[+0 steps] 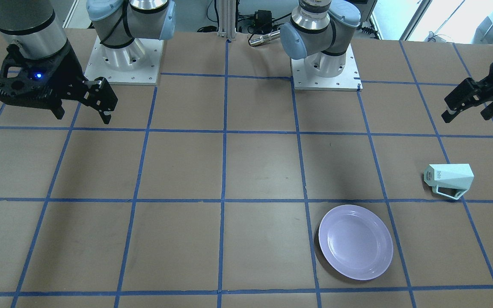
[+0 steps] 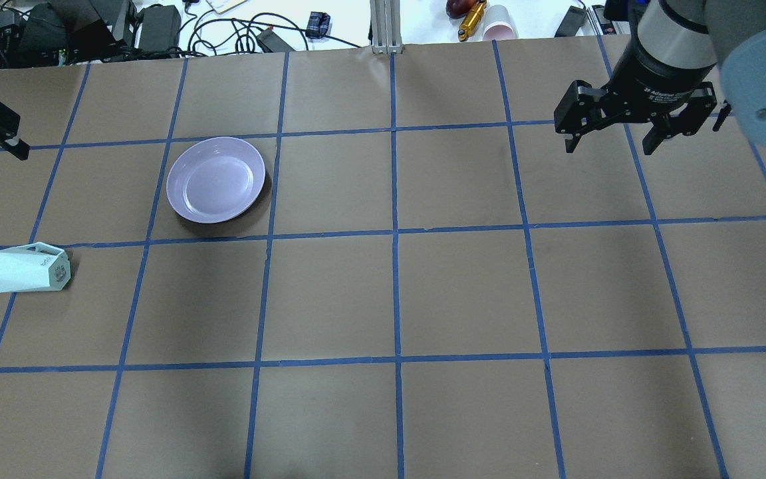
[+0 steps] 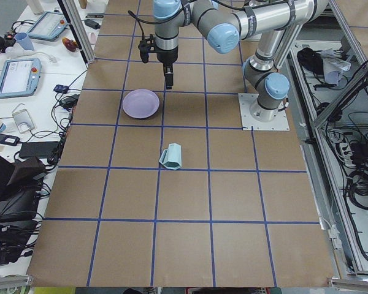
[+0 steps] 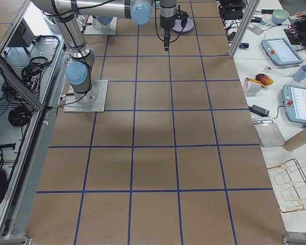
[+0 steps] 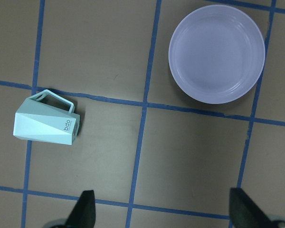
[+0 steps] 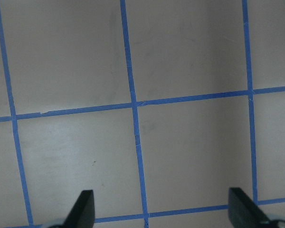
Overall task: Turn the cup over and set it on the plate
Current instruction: 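Move the left gripper toward the mint-green mug lying on its side, then lower the left gripper over the mug and rotate the wrist, then close the left gripper on the mug's rim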
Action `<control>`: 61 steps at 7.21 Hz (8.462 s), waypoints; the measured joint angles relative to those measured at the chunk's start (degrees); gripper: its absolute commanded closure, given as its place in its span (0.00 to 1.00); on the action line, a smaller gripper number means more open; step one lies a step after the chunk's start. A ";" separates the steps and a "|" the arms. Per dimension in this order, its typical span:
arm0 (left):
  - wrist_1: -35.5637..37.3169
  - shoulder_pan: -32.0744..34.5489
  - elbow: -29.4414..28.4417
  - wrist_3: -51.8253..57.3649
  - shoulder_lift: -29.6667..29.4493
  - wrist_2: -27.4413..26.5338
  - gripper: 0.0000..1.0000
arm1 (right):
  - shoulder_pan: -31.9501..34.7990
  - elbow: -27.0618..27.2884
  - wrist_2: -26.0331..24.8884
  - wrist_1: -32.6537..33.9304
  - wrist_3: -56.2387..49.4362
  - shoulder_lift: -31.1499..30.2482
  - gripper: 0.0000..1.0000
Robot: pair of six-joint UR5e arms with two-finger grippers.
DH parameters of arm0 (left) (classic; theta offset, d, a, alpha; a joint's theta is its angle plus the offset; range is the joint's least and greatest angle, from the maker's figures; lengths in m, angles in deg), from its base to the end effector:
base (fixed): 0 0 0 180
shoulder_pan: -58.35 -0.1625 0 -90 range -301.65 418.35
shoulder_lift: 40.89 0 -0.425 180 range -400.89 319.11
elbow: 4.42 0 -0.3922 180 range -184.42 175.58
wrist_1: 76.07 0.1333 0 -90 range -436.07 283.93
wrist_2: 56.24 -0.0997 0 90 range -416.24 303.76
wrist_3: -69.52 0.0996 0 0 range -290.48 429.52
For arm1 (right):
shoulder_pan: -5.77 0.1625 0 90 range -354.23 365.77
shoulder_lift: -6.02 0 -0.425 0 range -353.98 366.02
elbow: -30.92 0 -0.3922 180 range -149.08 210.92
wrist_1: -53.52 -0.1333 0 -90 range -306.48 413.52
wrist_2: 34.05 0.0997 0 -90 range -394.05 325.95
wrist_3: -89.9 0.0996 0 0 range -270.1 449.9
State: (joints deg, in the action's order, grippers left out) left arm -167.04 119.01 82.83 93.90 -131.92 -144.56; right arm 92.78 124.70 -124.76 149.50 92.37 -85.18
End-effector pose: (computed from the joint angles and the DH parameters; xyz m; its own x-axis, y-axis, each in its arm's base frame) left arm 0.1266 -0.5032 0.5010 -0.9961 -0.0860 0.0213 -0.0865 0.9960 -0.0240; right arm 0.1064 -0.4946 0.4762 -0.9954 0.0958 0.0098 0.0951 0.9937 -0.0598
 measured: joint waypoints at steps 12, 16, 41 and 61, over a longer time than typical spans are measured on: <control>5.82 -19.60 -3.91 29.43 -14.26 3.08 0.00 | 0.00 0.00 0.00 0.00 0.00 -0.02 0.00; 5.36 -24.50 -5.30 34.95 -19.32 8.02 0.00 | 0.00 0.00 0.00 0.00 0.00 -0.01 0.00; -22.11 -32.18 -12.93 50.15 -43.03 31.20 0.02 | 0.00 0.00 0.00 0.00 0.00 0.00 0.00; -26.17 -30.43 -12.28 55.98 -44.11 31.43 1.00 | 0.00 0.00 0.02 0.00 0.00 0.01 0.00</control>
State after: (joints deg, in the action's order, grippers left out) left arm -193.21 88.59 70.55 149.88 -176.03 -113.13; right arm 92.78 124.70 -124.74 149.50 92.37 -85.17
